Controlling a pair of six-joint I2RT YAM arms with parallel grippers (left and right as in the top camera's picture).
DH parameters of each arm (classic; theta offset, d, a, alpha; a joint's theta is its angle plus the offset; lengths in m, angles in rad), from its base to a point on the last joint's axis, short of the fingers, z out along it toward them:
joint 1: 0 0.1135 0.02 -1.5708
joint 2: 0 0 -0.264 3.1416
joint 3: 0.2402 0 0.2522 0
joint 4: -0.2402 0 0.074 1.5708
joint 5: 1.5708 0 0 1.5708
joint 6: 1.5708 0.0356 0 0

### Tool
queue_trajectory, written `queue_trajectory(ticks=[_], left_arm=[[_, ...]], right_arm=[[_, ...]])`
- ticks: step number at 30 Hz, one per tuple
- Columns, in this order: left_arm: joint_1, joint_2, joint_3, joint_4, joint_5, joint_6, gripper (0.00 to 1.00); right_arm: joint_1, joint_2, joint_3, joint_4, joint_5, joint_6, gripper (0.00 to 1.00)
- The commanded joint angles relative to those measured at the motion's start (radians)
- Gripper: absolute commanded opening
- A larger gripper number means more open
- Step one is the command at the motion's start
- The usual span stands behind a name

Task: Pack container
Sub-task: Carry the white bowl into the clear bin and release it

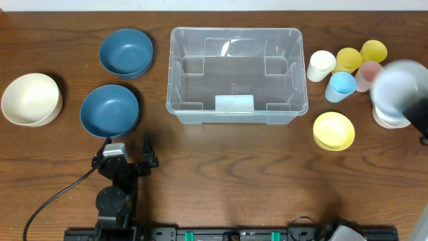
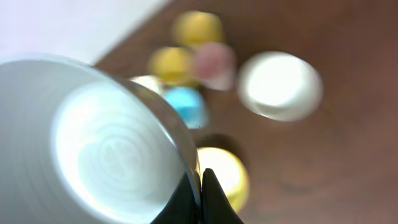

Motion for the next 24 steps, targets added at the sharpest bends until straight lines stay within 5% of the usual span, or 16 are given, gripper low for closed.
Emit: queue_trajectory(ticks=[1,11,24], left_arm=[[-0.004,-0.005,-0.023,-0.033,-0.019,0.002,0.98],[-0.004,-0.005,-0.023,-0.033,-0.019,0.002,0.98],[-0.004,-0.005,-0.023,-0.033,-0.019,0.002,0.98]], right_arm=[[0.191,0.019,0.081,0.007,-0.025,-0.014,0.01],[0.653,0.229,0.187,0.246,0.263,0.014,0.01],[0.715,0.595,0.187,0.383,0.392,0.011,0.01]])
